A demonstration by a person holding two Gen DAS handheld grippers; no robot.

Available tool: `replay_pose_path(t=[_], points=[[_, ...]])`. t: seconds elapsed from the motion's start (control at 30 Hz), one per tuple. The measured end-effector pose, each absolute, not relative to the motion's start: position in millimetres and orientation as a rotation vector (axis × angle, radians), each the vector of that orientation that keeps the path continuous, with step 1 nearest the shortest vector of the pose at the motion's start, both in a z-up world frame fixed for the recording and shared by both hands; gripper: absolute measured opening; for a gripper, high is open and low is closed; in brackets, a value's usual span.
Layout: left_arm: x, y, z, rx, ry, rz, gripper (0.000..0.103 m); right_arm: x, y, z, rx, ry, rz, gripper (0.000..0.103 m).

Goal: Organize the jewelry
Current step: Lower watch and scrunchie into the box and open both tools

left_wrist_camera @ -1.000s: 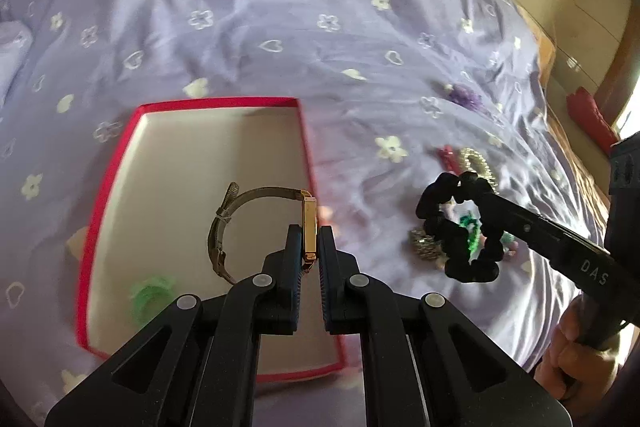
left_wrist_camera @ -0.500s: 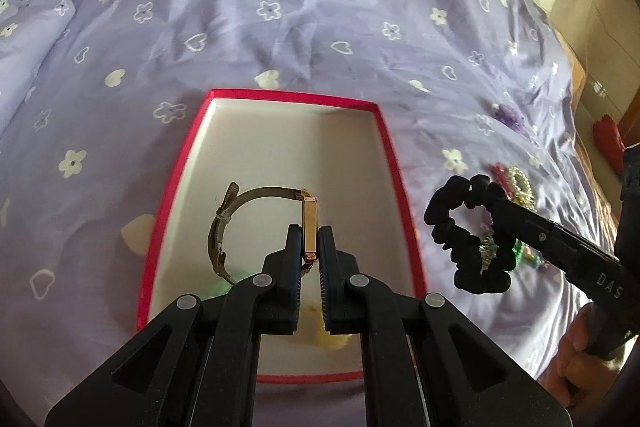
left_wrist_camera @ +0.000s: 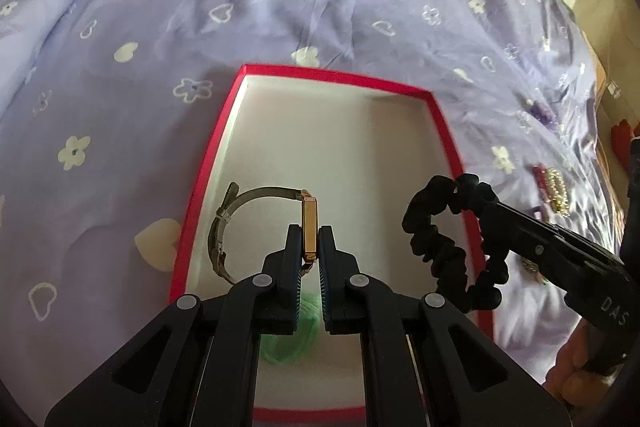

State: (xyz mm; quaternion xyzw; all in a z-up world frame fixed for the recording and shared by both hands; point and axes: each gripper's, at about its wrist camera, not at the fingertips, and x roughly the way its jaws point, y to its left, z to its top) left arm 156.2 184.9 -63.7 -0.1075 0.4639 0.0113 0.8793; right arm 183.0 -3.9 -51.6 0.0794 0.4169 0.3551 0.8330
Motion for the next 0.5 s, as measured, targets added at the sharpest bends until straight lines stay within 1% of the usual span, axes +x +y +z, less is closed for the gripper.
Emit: replay_pose_path(t=[0.33, 0.43, 0.5], points=[[173.0, 189.0, -90.9, -0.216, 1.026, 0.034, 0.007, 197.1, 10.3, -80.7, 0.125, 0.967, 0.740, 0.009], [172.4, 187.5, -92.1, -0.206, 1.026, 0.035, 0.007, 197.7, 11.8, -84.0, 0.111, 0.981, 0.737, 0.013], [172.9, 187.6, -91.7, -0.204, 1.029, 0.038, 0.007, 198.3, 13.0, -85.5, 0.101, 0.988, 0.729, 0.014]])
